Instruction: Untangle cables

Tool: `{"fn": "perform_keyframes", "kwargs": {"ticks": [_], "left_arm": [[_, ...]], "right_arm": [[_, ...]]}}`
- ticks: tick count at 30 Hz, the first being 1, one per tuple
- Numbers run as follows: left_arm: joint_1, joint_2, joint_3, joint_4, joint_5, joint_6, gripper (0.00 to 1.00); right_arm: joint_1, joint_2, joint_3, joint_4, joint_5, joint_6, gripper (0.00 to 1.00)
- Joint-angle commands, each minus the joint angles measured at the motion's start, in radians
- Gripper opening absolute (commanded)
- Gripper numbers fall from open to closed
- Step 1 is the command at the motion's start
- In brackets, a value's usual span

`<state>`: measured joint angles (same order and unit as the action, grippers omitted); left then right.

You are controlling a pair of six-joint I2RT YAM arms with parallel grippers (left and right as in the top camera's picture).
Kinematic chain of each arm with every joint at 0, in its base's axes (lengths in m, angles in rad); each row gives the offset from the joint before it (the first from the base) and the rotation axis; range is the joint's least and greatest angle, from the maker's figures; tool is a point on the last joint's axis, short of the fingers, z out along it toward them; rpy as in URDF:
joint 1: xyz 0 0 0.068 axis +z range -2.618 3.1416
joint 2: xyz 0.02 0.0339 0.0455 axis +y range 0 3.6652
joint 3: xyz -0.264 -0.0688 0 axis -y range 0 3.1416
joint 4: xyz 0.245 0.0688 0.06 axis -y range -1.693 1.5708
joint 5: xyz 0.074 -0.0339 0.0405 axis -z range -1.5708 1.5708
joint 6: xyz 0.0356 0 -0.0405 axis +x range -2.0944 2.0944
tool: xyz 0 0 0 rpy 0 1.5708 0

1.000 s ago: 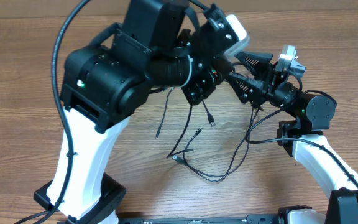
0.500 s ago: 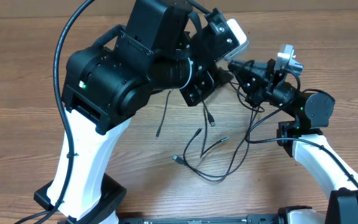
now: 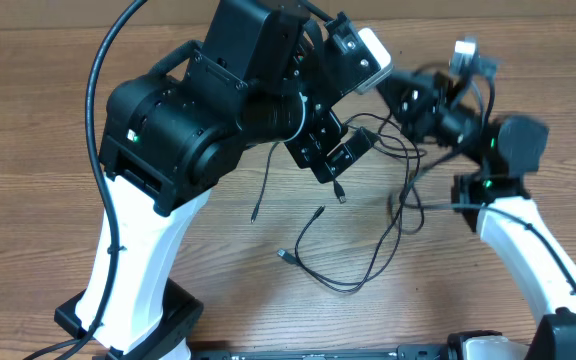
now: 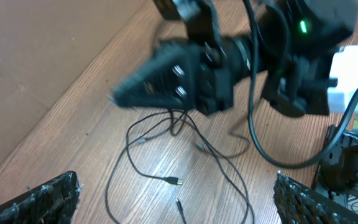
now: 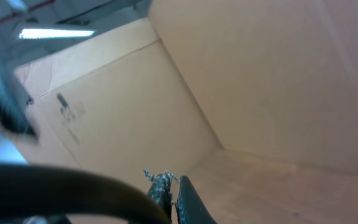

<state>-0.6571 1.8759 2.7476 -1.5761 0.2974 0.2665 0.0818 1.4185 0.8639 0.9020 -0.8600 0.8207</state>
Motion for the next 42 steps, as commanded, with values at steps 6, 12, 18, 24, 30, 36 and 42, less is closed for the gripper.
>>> {"fn": "perform_keyframes", "kwargs": {"ticks": [6,12,18,24,30,36,42], "left_arm": [[-0.003,-0.006,0.004,-0.002,-0.052,0.011,1.00],[-0.003,0.003,0.004,-0.023,-0.072,0.011,0.99],[-0.003,0.010,0.004,-0.043,-0.073,0.011,1.00],[-0.003,0.010,0.004,-0.043,-0.072,0.011,1.00],[-0.003,0.010,0.004,-0.043,-0.073,0.011,0.99],[-0.003,0.010,0.004,-0.043,-0.073,0.011,1.00],[-0.003,0.010,0.004,-0.043,-0.073,0.011,1.00]], "right_arm": [[0.000,-0.006,0.368,-0.467,0.037,0.005,0.04],[-0.020,-0.004,0.651,-0.826,0.086,-0.169,0.04],[-0.079,0.000,0.936,-1.189,0.156,-0.412,0.04],[-0.119,0.000,1.114,-1.527,0.382,-0.752,0.04],[-0.119,0.013,1.119,-1.688,0.629,-1.002,0.04],[-0.119,0.065,1.119,-1.752,0.874,-1.163,0.04],[-0.119,0.114,1.118,-1.811,0.884,-1.193,0.04]]}}
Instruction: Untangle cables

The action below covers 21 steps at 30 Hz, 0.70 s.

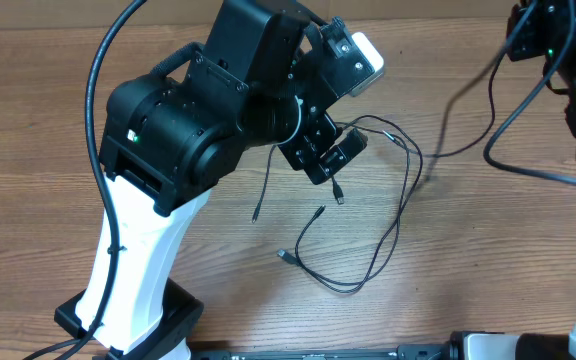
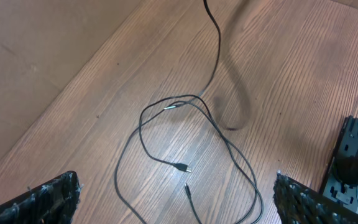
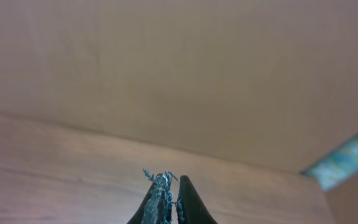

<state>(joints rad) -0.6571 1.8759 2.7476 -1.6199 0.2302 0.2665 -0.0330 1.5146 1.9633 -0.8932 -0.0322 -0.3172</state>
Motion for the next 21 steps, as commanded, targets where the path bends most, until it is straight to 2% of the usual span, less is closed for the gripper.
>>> {"fn": "perform_keyframes", "kwargs": {"ticks": [1,5,11,16,21], "left_arm": [[-0.003,0.010,0.004,0.001,-0.006,0.011,0.99],[-0.003,0.010,0.004,0.001,-0.006,0.011,1.00],[-0.003,0.010,0.004,0.001,-0.005,0.011,1.00],[-0.003,0.010,0.004,0.001,-0.005,0.011,1.00],[-0.003,0.010,0.004,0.001,-0.005,0.011,1.00]], "right_arm": [[-0.003,0.026,0.019,-0.030,0.055,-0.055,0.04],[-0.001,0.048,0.019,-0.051,0.067,-0.059,0.04],[-0.002,0.050,0.019,0.011,0.241,-0.053,0.04],[-0.002,0.050,0.019,0.069,0.252,-0.045,0.04],[-0.032,0.055,0.019,0.132,0.254,0.030,0.04]]}}
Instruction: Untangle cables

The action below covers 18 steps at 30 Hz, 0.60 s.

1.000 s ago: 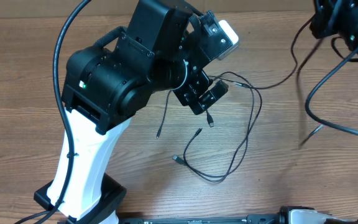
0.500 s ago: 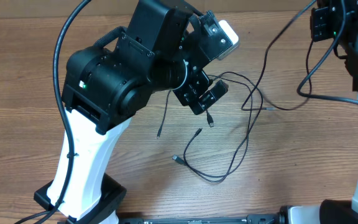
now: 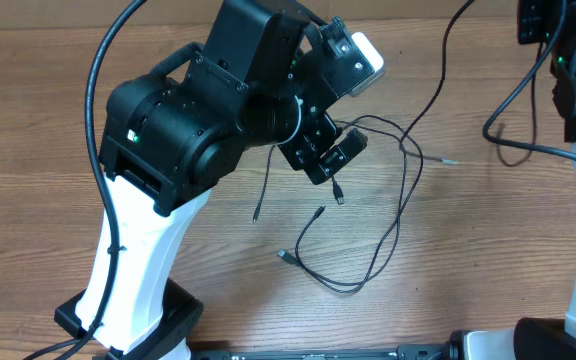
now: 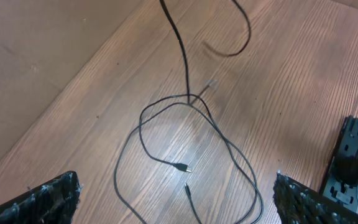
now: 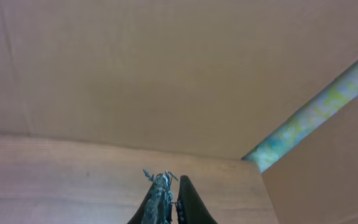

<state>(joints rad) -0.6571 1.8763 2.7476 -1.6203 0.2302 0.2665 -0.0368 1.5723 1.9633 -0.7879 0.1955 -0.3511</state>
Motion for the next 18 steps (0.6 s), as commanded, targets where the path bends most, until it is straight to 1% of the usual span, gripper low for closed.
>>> {"fn": "perform_keyframes", "kwargs": {"ticks": [1,4,7,9,12,18], "left_arm": [[-0.003,0.009,0.004,0.001,-0.005,0.011,0.99],[-0.003,0.009,0.004,0.001,-0.005,0.011,1.00],[-0.003,0.009,0.004,0.001,-0.005,0.011,1.00],[-0.003,0.009,0.004,0.001,-0.005,0.011,0.99],[-0.003,0.009,0.004,0.001,-0.005,0.011,1.00],[-0.003,0.009,0.004,0.001,-0.005,0.011,0.99]], "right_arm": [[-0.043,0.000,0.019,0.039,0.025,0.092,0.04],[-0.105,0.010,0.019,0.071,0.008,0.187,0.04],[-0.201,0.044,0.019,0.088,-0.111,0.307,0.04],[-0.249,0.072,0.019,0.089,-0.179,0.356,0.04],[-0.301,0.116,0.019,0.096,-0.252,0.390,0.04],[-0.347,0.198,0.019,0.102,-0.269,0.408,0.04]]}}
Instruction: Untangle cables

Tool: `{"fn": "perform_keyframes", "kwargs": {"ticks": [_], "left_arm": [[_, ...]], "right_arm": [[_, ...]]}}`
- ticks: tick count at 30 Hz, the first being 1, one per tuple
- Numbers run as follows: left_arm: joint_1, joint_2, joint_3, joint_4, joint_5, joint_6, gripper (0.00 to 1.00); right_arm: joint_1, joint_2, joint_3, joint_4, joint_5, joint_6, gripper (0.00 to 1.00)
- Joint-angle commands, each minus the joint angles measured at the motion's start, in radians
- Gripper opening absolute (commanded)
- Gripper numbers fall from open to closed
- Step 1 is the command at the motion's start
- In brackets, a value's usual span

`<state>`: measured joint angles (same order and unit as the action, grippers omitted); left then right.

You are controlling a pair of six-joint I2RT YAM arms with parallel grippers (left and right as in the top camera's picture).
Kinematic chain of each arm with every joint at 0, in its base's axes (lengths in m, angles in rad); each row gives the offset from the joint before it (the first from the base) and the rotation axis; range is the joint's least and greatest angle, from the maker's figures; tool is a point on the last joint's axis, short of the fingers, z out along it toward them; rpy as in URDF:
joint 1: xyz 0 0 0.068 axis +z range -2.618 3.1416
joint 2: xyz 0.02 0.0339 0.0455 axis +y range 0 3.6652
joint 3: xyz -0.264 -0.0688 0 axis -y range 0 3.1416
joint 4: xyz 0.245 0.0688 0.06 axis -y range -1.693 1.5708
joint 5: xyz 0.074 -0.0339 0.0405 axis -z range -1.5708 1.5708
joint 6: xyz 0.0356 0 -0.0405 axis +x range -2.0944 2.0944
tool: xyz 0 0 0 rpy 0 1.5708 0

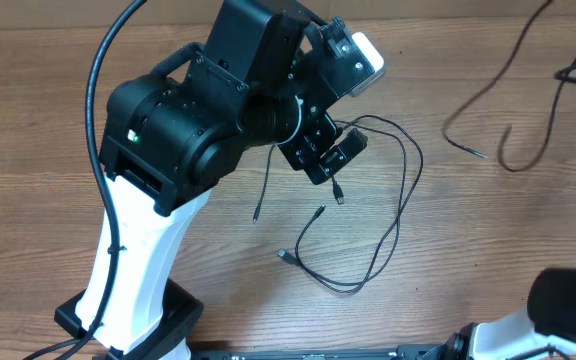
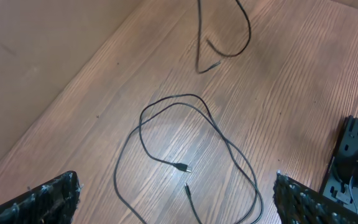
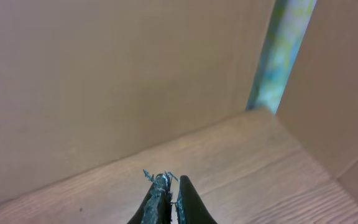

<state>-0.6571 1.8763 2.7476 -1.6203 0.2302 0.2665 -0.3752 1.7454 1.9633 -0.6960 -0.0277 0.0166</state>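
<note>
Two black cables lie on the wooden table [image 1: 58,110]. One forms a large loop [image 1: 400,205] [image 2: 166,121] with a plug end [image 2: 180,167]. A shorter thin cable [image 1: 268,180] lies beside it. A third black cable [image 1: 508,110] [image 2: 232,34] hangs apart at the upper right, its free end [image 1: 476,153] just off the loop. It runs up out of the overhead view. My right gripper [image 3: 169,182] is shut, seemingly on that cable, and hidden from the overhead. My left gripper [image 2: 176,183] [image 1: 333,160] hovers open above the loop.
Cardboard walls [image 3: 104,74] stand behind the table and along its side [image 2: 36,56]. The left arm's large black body [image 1: 198,110] covers the table's middle left. A black stand [image 2: 356,155] is at the table's edge.
The lifted cable's free end lay against the top of the loop; now it is clear of the loop, farther right. The right arm has left the overhead view. The left arm has not moved.
The right gripper was first down at the tangle beside the left gripper. Then it was at the far right corner, shut, with one cable stretched from the pile. The cable's tail then touched only the loop's top, and now hangs separate.
</note>
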Motion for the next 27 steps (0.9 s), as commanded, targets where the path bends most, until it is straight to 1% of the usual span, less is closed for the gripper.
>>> {"fn": "perform_keyframes", "kwargs": {"ticks": [1,3,6,13,14,20,23,27], "left_arm": [[-0.003,0.009,0.004,0.001,-0.005,0.011,1.00],[-0.003,0.009,0.004,0.001,-0.005,0.011,0.99],[-0.003,0.009,0.004,0.001,-0.005,0.011,0.99],[-0.004,0.009,0.004,0.001,-0.005,0.011,1.00],[-0.004,0.009,0.004,0.001,-0.005,0.011,1.00],[-0.004,0.009,0.004,0.001,-0.005,0.011,1.00],[-0.004,0.009,0.004,0.001,-0.005,0.011,0.99],[-0.004,0.009,0.004,0.001,-0.005,0.011,1.00]], "right_arm": [[-0.010,0.033,0.019,0.010,-0.046,0.040,0.04],[-0.010,0.040,0.019,0.012,-0.066,0.040,0.04],[-0.010,0.041,0.019,0.036,-0.153,0.045,0.04],[-0.005,0.043,0.019,0.133,-0.408,0.225,0.04],[-0.005,0.045,0.019,0.161,-0.457,0.275,0.04],[-0.006,0.045,0.019,0.216,-0.549,0.341,0.04],[-0.006,0.047,0.019,0.220,-0.525,0.330,0.04],[-0.008,0.053,0.018,0.196,-0.401,0.282,0.04]]}}
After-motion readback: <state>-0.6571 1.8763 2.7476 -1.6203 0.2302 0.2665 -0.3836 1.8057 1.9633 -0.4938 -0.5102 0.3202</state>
